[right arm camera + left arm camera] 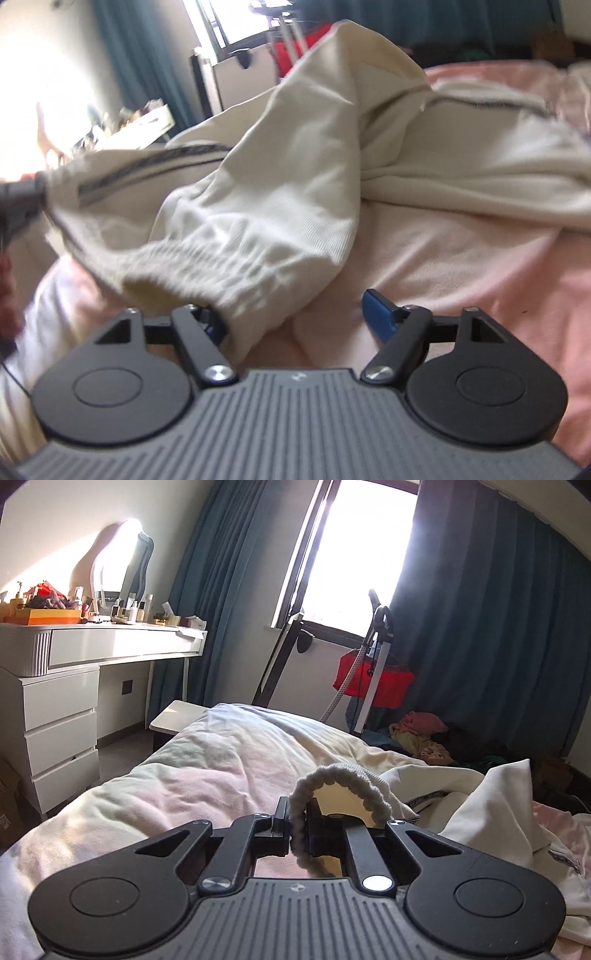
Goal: Fold clothes
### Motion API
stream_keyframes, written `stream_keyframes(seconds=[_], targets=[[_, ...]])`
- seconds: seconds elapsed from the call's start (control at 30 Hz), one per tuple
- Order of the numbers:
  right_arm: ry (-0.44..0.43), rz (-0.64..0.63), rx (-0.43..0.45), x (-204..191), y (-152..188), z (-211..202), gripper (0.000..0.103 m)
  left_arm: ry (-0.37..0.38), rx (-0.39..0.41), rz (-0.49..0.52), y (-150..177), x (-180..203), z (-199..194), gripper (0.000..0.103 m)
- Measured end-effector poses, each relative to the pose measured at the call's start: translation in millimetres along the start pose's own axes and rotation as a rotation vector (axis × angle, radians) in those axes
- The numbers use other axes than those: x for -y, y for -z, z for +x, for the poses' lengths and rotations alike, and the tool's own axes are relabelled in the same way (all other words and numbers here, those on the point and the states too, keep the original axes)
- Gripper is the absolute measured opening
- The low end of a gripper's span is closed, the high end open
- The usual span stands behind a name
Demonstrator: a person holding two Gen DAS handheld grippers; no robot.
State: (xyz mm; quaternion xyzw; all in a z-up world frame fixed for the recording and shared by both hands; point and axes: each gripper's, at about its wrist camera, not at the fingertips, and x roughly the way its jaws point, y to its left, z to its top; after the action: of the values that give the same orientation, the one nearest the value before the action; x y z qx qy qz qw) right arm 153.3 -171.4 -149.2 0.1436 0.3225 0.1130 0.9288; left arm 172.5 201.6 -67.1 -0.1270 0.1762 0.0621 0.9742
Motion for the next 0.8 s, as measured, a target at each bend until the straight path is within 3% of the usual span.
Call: stream_keyframes(seconds=[0.07, 0.17, 0.3, 0.43, 0.53, 0.63, 0.8], targets=[[-0.009, 0.012, -0.002, 0.5, -2.8, 6.6, 0.052, 0.007, 0.002, 0.01, 0.4, 0.7, -0.8, 0.009], [0.009, -0.115, 0.038, -20.2, -0.5, -0.9, 0.029, 0.017, 0.005, 0.025, 1.1, 1.7, -2.0, 0.009], [0.037, -0.303, 0.127, -48.8, 0.5, -31.1, 0.027, 0.033, -0.017, 0.015, 2.1, -6.5, -3.1, 0.009], [0.064, -0.502, 0.276, -81.1, 6.6, -84.6, 0.025, 0.048, -0.075, -0.085, 2.2, -24.9, -8.4, 0.01], [0.069, -0.622, 0.355, -104.6, 17.0, -127.0, 0.026, 0.078, -0.125, -0.104, 3.9, -31.1, -13.3, 0.011], [0.098, -0.711, 0.314, -117.4, 38.7, -141.4, 0.027, 0.088, -0.195, -0.123, 9.8, -34.1, -13.5, 0.011], [0.09, -0.662, 0.05, -110.8, 57.0, -104.6, 0.03, 0.055, -0.34, -0.141, 23.0, -40.9, -8.6, 0.014]])
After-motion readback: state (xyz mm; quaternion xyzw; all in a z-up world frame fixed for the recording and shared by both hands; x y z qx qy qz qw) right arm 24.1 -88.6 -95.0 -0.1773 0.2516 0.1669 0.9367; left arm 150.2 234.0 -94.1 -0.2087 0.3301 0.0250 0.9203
